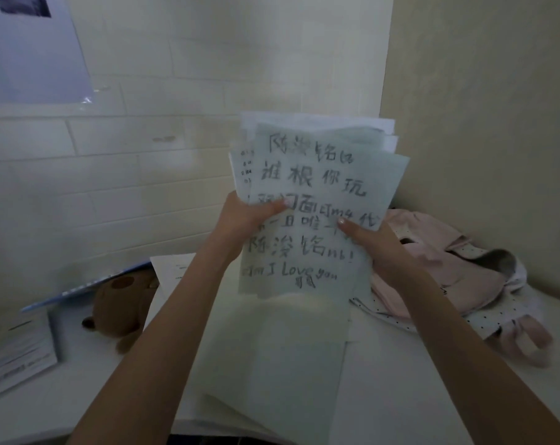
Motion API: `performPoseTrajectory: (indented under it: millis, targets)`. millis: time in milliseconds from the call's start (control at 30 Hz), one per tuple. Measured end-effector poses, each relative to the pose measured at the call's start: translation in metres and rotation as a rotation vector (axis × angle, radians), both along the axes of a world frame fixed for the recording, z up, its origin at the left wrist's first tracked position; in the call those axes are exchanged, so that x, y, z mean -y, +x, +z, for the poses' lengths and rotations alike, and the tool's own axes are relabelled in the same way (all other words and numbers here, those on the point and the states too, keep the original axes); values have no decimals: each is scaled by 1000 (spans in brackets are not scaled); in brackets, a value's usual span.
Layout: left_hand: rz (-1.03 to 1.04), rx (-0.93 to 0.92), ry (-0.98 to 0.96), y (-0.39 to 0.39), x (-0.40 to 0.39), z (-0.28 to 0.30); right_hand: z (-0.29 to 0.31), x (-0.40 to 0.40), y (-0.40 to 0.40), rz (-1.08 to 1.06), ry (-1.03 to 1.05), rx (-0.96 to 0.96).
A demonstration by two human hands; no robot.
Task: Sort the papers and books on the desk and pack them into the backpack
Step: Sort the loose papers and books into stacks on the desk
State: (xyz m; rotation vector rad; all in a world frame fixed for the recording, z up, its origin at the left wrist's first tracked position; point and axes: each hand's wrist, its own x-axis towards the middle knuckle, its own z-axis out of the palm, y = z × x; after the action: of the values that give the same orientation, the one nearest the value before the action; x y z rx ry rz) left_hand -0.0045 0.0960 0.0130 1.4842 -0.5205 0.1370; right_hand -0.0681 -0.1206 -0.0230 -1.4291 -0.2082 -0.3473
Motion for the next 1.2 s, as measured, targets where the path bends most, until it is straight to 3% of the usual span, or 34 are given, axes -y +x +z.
performPoseTrajectory:
  millis: [200, 433, 600, 700, 1033, 1200]
  targets:
    - [-87, -197, 52, -8, 8, -49, -23, 6, -3, -43, 146, -67]
    - [-65, -112, 42, -7, 15, -30, 4, 6, -4, -176, 162, 67]
    - [-141, -238, 227, -7, 9, -81, -45, 11, -10, -62, 18, -167]
    - [-80, -273, 165, -12, 15, -100, -65, 2, -11, -105, 46, -205]
    - [-53, -54, 134, 0, 8, -32, -26, 17, -5, -129, -62, -56]
    - [-40, 39, 13, -10, 26, 1, -9, 15, -6, -135, 23, 104]
